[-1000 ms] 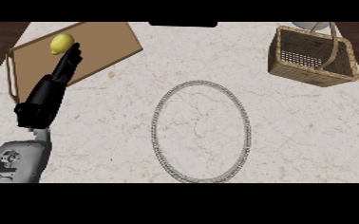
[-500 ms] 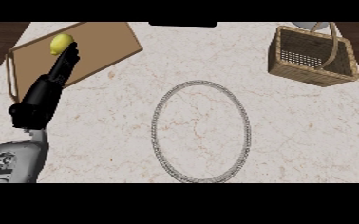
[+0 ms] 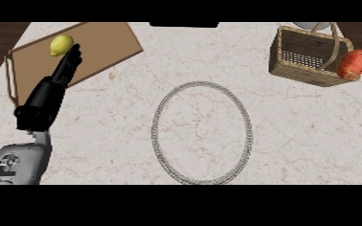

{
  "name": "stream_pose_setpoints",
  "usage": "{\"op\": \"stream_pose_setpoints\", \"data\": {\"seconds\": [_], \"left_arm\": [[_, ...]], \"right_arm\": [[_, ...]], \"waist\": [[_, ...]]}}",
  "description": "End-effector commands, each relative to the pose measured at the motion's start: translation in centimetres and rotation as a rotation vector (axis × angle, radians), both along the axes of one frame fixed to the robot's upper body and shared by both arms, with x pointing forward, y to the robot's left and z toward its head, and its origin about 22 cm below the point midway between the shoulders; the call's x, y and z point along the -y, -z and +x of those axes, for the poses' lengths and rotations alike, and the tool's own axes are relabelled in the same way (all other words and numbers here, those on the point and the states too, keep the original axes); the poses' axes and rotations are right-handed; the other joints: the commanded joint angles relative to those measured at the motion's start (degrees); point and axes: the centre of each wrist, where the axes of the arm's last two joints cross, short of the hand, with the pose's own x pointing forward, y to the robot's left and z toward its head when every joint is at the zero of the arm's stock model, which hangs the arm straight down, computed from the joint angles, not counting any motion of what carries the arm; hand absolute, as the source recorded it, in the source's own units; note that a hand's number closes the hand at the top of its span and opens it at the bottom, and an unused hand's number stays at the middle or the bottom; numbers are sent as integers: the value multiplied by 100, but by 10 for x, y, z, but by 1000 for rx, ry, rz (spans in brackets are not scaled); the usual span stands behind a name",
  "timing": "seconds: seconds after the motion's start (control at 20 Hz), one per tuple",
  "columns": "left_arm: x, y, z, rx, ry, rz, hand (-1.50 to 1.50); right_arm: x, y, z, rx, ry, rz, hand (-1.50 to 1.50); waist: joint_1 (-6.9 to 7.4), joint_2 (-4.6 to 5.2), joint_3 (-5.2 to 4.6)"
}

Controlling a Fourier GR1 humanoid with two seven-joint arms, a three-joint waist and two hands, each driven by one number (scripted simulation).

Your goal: Pick the squash from the placemat and place it in the basket

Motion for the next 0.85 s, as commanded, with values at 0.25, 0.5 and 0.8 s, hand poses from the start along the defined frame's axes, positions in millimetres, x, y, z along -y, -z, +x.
{"op": "stream_pose_setpoints", "data": {"seconds": [0.25,0.5,0.8], "left_arm": [[5,-1,1,10,2,-9,0],[-2,-16,8,12,26,5,0],[3,-6,5,2,14,-13,0]], "right_arm": [[27,3,-6,179,219,490,-150],[56,2,-26,292,406,631,-150],[105,10,-65,394,547,717,-150]], "waist": [[51,38,3],[104,84,10],[152,127,20]]}}
